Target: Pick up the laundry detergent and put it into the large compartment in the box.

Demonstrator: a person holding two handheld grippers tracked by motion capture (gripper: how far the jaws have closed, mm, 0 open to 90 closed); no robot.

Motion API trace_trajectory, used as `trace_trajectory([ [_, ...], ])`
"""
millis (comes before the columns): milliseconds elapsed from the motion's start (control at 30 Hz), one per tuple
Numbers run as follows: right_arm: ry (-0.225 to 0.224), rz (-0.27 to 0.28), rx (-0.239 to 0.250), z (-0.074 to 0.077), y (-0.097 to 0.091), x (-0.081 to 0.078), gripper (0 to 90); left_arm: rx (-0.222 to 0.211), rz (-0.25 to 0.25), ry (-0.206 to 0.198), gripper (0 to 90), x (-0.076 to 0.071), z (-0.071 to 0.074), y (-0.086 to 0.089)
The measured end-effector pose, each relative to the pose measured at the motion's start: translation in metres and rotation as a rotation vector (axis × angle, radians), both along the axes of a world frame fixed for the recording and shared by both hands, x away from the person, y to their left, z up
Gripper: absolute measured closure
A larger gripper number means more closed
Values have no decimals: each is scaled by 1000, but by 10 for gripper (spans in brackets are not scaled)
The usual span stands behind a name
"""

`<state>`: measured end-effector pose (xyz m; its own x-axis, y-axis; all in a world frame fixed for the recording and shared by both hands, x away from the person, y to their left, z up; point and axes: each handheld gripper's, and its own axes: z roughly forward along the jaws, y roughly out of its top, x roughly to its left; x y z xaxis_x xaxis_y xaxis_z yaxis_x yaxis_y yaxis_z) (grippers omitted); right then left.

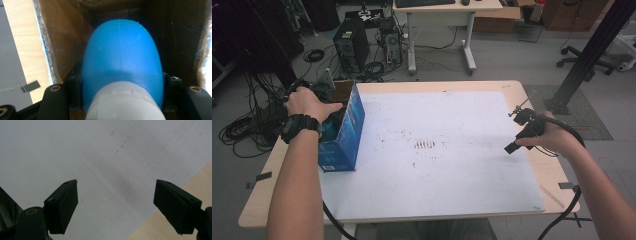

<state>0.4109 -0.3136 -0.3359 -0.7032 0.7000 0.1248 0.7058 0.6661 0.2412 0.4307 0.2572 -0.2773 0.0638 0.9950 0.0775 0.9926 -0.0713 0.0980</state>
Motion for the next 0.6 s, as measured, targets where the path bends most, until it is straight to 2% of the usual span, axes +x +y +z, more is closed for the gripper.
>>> trace_trajectory([
  [600, 6, -2, -1, -4, 0, 0, 202, 7, -5, -11, 377, 1, -5, -1],
])
